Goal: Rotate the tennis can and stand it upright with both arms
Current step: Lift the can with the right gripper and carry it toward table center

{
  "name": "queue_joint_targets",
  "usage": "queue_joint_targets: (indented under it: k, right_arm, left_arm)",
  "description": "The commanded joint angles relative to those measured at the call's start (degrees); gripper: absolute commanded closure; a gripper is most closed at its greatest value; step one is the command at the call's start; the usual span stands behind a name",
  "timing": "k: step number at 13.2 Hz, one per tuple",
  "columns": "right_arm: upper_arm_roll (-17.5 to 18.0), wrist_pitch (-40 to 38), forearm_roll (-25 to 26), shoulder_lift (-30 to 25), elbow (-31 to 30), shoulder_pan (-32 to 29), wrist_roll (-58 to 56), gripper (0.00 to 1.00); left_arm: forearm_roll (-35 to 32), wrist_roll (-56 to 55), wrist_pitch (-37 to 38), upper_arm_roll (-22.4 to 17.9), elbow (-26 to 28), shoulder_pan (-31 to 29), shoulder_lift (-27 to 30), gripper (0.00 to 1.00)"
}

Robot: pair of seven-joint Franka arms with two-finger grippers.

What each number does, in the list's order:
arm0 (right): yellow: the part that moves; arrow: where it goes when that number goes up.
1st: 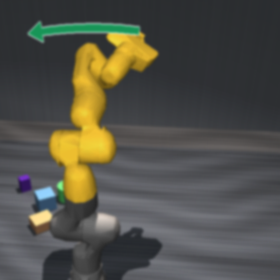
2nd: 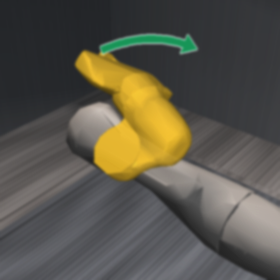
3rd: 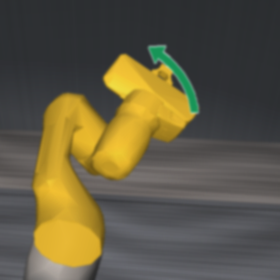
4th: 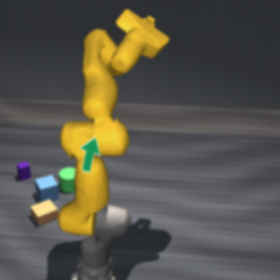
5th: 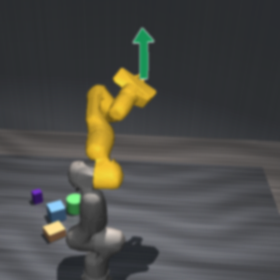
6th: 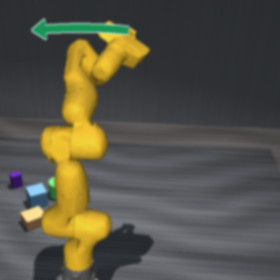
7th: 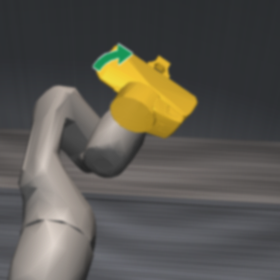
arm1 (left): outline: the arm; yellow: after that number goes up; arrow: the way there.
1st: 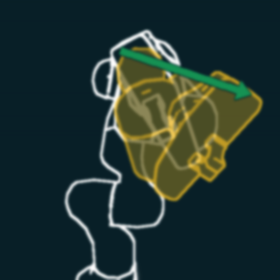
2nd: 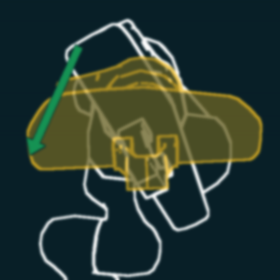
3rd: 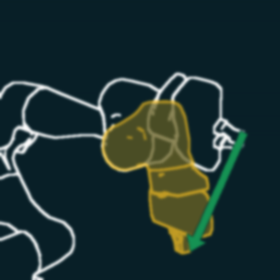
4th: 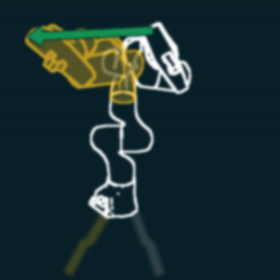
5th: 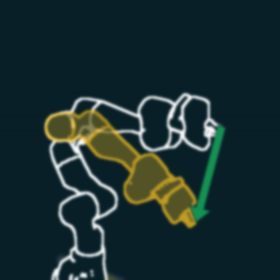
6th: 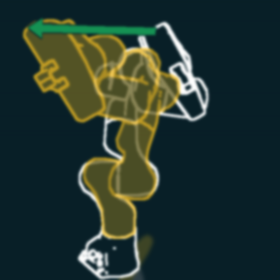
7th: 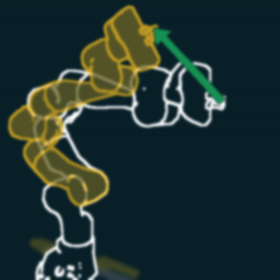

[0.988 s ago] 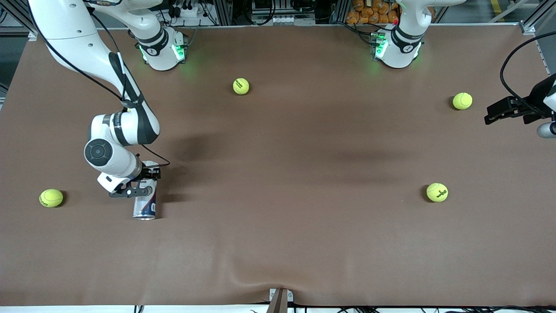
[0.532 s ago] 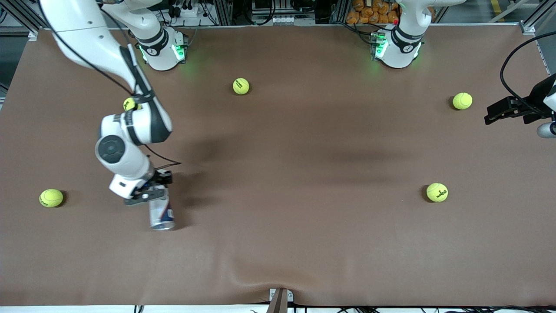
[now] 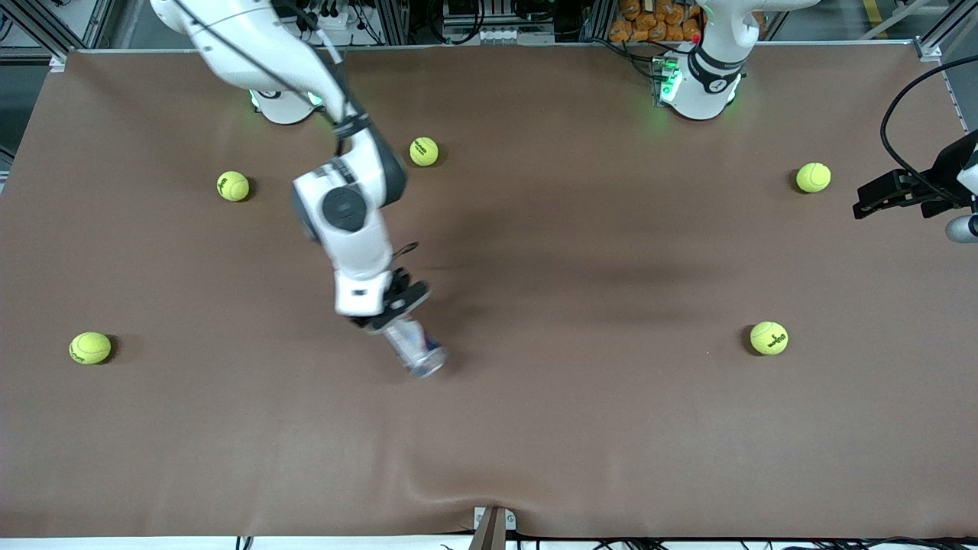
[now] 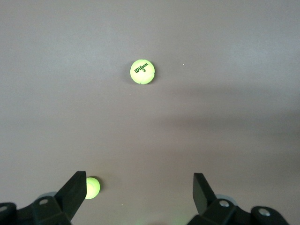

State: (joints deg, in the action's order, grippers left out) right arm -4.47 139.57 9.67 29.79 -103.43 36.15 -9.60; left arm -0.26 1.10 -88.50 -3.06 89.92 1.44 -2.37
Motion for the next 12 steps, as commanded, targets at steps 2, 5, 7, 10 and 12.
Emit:
queue_joint_targets:
  k: [2, 5, 7, 10, 12]
  right_arm:
    - [-0.7, 0.5, 2.5, 4.7, 5.5, 5.1, -9.2, 0.62]
    - [-0.7, 5.0, 2.6, 10.5, 10.0, 8.8, -15.0, 0.61]
    - [-0.7, 9.6, 3.1, 13.2, 10.7, 10.7, -18.2, 0.61]
    - [-0.7, 10.3, 2.4, 13.2, 10.9, 11.4, -19.7, 0.48]
    - [-0.7, 10.3, 2.3, 13.2, 10.8, 11.8, -19.7, 0.17]
  left_arm:
    - [0.2, 1.2, 0.6, 0.2, -0.6, -0.5, -0.3, 0.0]
    - [2.6, 0.9, 0.7, 0.1, -0.5, -1.1, -0.9, 0.0]
    - [3.0, 0.8, 0.6, 0.1, -0.5, -1.3, -1.0, 0.0]
    - [3.2, 0.7, 0.7, 0.2, -0.4, -1.3, -1.5, 0.0]
    - [5.8, 0.8, 0.7, 0.2, -0.4, -1.5, -1.8, 0.0]
